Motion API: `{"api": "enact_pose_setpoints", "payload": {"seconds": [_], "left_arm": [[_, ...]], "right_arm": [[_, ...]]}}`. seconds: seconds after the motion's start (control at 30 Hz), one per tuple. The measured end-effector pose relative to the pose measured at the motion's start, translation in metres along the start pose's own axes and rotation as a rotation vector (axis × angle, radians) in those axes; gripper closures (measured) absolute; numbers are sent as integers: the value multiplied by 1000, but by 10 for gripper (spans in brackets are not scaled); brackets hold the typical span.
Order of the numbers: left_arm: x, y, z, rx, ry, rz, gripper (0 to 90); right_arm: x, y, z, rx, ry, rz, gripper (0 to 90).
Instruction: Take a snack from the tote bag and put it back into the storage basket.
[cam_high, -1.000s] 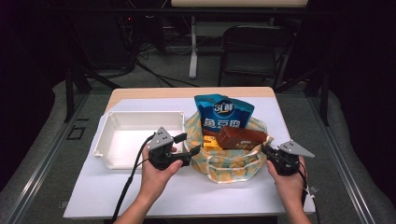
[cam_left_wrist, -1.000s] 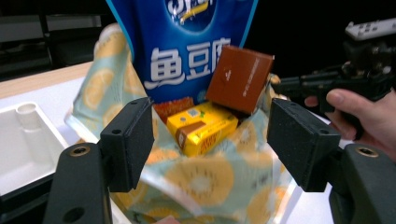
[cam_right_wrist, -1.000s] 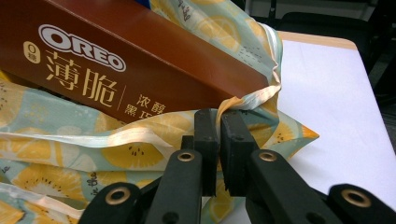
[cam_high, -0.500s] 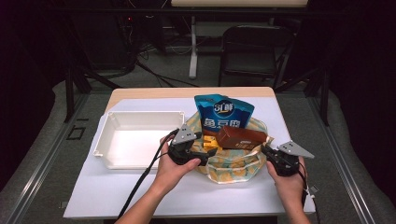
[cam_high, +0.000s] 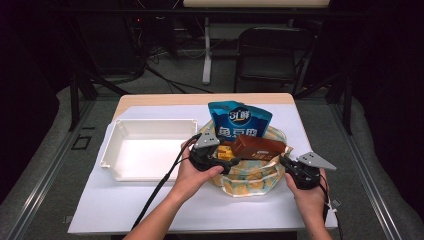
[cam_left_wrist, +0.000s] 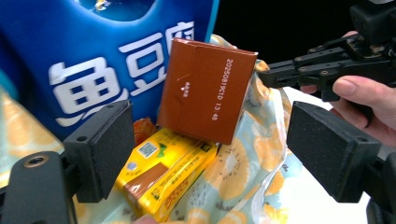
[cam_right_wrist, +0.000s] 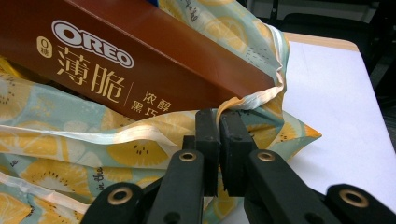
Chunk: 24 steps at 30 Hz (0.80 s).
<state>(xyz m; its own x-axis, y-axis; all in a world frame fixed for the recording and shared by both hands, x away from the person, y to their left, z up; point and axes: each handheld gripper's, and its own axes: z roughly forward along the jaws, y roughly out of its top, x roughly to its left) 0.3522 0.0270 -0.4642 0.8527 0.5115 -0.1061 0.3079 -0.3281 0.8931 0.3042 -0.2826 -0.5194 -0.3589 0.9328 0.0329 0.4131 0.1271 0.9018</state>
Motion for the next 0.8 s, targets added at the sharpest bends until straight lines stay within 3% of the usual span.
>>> {"api": "enact_pose_setpoints", "payload": {"seconds": [0.3, 0.8], "left_arm": [[2, 7, 19, 32, -34, 26, 157], [4, 14, 35, 39, -74, 75, 198]], "right_arm": [[-1, 0, -1, 5, 3, -6, 877], [-2, -1, -2, 6, 5, -9, 877]]}}
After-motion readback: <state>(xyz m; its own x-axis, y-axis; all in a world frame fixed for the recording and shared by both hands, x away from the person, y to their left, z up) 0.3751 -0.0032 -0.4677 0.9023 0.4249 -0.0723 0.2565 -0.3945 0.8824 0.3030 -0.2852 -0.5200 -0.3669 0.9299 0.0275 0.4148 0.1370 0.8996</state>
